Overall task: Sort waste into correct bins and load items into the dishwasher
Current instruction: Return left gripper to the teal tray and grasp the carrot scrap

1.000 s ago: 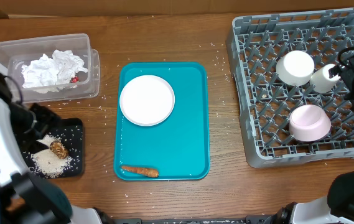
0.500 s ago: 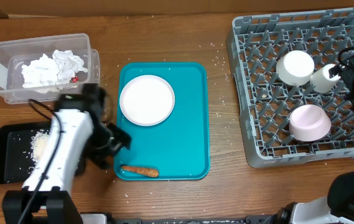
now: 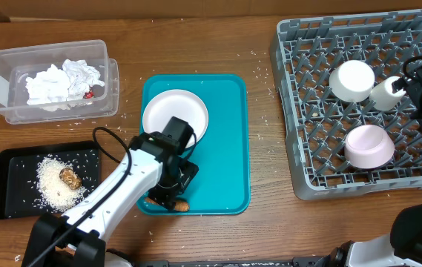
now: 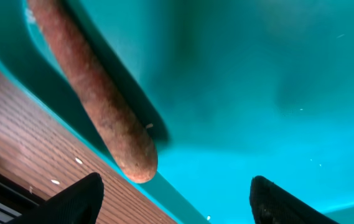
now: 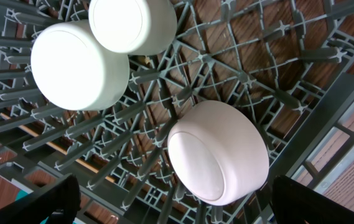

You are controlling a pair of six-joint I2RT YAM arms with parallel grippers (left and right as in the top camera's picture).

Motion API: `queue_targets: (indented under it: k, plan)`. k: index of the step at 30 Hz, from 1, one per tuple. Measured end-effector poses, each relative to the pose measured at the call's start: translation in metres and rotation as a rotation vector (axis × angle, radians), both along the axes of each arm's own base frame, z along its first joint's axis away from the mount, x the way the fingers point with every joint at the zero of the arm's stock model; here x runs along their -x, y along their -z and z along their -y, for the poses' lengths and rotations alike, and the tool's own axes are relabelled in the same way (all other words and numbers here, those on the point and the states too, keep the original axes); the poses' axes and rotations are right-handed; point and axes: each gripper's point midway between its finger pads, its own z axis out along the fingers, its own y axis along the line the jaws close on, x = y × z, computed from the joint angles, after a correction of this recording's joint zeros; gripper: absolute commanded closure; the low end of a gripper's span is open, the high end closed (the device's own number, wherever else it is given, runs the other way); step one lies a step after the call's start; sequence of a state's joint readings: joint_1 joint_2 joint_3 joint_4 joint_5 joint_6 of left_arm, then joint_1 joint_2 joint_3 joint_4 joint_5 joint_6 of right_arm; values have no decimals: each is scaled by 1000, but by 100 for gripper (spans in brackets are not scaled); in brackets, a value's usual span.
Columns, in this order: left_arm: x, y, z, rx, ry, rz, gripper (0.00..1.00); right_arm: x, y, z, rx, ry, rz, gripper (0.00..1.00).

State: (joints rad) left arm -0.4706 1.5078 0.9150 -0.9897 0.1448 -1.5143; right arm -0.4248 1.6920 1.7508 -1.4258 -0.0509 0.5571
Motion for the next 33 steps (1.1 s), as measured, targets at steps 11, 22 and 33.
queue_targets:
  k: [11,22,33]
  plan:
    - [14,9,-17,-115,-139,-38,23,0,0,0,0,0,0,0]
    - [7,37,-20,-103,-202,41,23,0,0,0,0,0,1,0]
    - [-2,45,-26,-132,-223,98,51,0,0,0,0,0,0,0]
